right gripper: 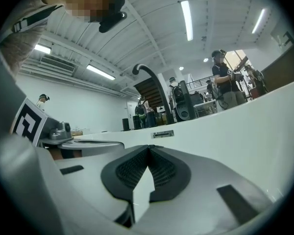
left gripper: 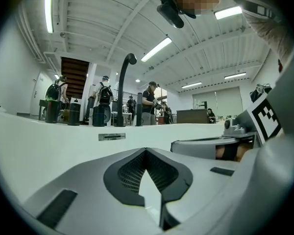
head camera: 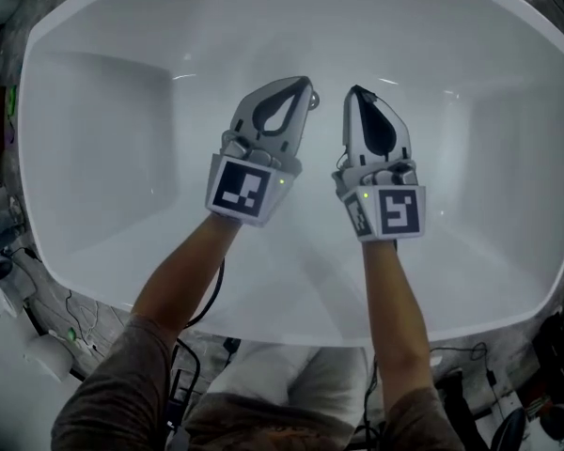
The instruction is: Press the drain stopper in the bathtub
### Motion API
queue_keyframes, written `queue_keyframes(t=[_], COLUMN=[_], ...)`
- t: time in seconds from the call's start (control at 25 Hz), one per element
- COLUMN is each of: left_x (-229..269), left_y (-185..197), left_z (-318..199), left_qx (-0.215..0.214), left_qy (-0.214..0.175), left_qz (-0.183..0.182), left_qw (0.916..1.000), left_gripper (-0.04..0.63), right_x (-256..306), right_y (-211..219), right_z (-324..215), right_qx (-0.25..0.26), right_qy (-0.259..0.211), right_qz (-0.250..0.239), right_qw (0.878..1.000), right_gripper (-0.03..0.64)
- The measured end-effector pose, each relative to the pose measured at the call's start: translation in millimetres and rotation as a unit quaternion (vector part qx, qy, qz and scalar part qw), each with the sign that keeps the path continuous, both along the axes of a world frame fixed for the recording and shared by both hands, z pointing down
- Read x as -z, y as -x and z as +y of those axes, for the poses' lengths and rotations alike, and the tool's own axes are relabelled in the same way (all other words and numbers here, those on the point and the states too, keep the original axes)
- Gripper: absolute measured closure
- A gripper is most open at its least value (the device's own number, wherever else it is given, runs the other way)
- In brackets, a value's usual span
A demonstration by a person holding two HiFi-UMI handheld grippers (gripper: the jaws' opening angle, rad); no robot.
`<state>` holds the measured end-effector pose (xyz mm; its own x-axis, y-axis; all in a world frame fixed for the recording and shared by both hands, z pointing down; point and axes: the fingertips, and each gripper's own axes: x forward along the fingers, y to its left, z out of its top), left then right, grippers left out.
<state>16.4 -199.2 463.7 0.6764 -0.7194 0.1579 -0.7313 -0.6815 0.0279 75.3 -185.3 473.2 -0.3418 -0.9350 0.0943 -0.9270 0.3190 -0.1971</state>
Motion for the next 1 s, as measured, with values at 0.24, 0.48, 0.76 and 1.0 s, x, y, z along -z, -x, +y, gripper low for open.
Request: queue_keyframes(t=[0.24,0.48,0.76,1.0], left_x=[-49.6,-92.5,-132.1,-167.2], left_y=[3.1,7.9,10.8,7.1], left_z=[-9.9,-17.4,-25.0,-27.1], left_qx=[0.001,0.007,0.013,0.017], left_qy=[0.003,0.008,0.014,0.025], left_qz=[-0.006,-0.011,-0.016,-0.023], left_qw=[1.0000,0.9999,0.9997,0.9993], left_gripper=[0.592,0.592,0.592,0.592], right_x=[-50.2,-94.5,-130.3,-163.0], right_y=[6.5,12.1,16.4,11.2], right_z=[-7.6,-13.2,-25.0,-27.7], right_qx=[0.010,0.014,0.024,0.024], right_qy=[0.001,0.014,0.020,0.033], right_qz=[0.002,0.005,0.017,0.016], right_qw=[1.000,1.000,0.999,0.999], right_gripper=[0.618,0.618,0.618,0.618])
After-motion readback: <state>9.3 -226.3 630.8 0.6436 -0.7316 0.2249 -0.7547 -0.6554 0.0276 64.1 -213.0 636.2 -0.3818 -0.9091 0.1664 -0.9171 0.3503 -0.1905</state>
